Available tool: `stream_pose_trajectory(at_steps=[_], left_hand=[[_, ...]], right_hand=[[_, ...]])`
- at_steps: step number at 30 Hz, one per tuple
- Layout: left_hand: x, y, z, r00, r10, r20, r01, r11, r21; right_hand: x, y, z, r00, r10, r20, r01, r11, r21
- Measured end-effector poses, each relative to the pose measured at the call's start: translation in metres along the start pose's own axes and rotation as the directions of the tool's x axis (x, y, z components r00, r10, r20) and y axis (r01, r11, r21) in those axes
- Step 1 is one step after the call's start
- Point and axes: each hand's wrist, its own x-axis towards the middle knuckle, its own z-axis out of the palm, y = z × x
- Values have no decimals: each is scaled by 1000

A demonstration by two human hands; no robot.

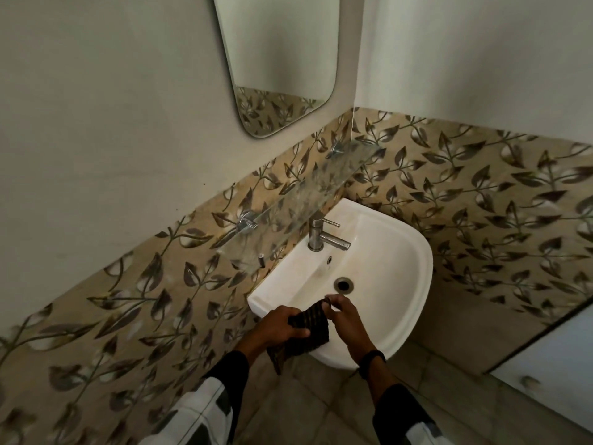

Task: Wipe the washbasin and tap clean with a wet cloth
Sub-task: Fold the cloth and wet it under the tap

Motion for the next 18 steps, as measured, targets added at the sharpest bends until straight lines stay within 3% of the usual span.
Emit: stream_pose_trajectory(at_steps=[4, 8, 9, 11, 12, 14, 16, 17, 18], left_hand=[[13, 5, -5, 987, 12, -162, 12, 990, 140], [28, 2, -3, 916, 45, -398, 37, 980, 196], [33, 3, 1, 893, -8, -449, 79, 987, 140], [39, 10, 10, 826, -248, -506, 157, 964, -217], [40, 15, 15, 801, -381, -462, 146, 873, -465], [43, 23, 22, 810, -553, -196, 126, 491, -862], [47, 24, 25, 846, -528, 71, 133, 82, -988], [49, 24, 26, 866, -483, 133, 129, -42, -991], [52, 26, 25, 880, -453, 143, 114, -90, -989]], right_hand=[[17, 4, -3, 996, -85, 14, 86, 995, -42], [30, 3, 1, 989, -149, -14, 146, 984, -104], [32, 3, 1, 988, -155, -21, 152, 980, -126], [34, 2, 3, 983, -182, -14, 178, 970, -167], [34, 1, 3, 978, -210, 1, 206, 960, -191], [34, -3, 1, 962, -266, 66, 274, 927, -257], [33, -6, -1, 943, -304, 135, 331, 898, -289], [32, -5, -1, 933, -323, 159, 357, 887, -295], [32, -5, -2, 921, -347, 176, 386, 872, -301]])
